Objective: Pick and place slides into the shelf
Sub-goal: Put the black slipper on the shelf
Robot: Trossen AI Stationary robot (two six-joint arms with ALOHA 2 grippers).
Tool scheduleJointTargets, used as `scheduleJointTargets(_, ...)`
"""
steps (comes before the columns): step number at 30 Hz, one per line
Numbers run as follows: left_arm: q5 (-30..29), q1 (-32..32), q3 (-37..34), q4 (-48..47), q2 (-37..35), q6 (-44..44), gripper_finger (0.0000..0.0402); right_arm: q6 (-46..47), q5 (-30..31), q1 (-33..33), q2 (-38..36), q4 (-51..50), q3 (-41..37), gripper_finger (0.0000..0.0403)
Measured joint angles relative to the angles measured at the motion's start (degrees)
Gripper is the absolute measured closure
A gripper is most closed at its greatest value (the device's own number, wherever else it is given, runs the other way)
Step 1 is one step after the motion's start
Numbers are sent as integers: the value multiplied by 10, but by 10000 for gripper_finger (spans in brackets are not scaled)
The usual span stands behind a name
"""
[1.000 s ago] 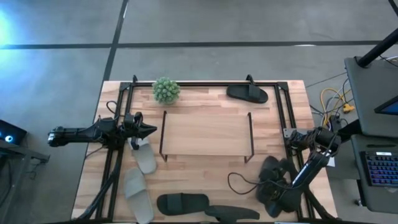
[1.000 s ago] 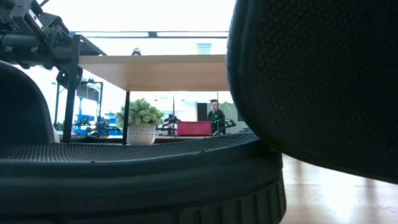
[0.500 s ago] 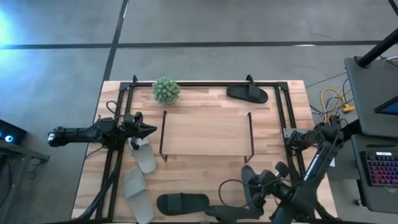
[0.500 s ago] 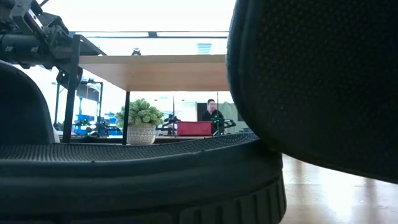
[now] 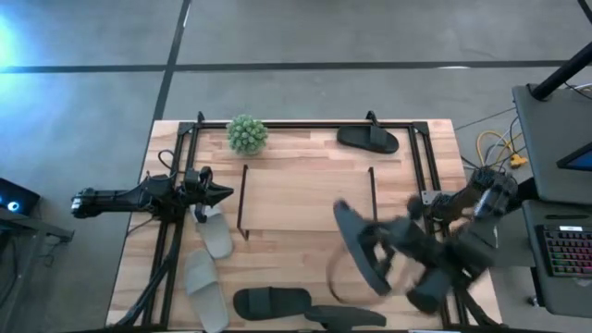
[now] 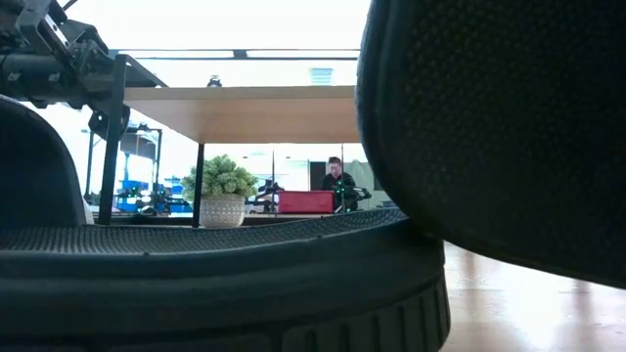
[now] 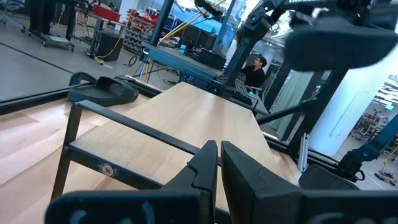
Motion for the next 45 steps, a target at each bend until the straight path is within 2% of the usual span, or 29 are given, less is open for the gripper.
scheduleJointTargets(4, 0, 0, 0, 0, 0, 0, 395, -141, -18, -79, -4, 1, -3, 390)
scheduleJointTargets(7, 0, 0, 0, 0, 0, 0, 395, -214, -35, -129, -5, 1, -22, 390)
scheduleJointTargets(14, 0, 0, 0, 0, 0, 0, 395, -289, -35, -197, -4, 1, -110, 390)
scheduleJointTargets(25, 0, 0, 0, 0, 0, 0, 395, -244, -39, -213, -4, 21, -254, 390)
scheduleJointTargets(35, 0, 0, 0, 0, 0, 0, 395, -241, -65, -223, -4, 58, -295, 390)
scheduleJointTargets(45, 0, 0, 0, 0, 0, 0, 395, -236, -66, -228, -4, 75, -329, 390)
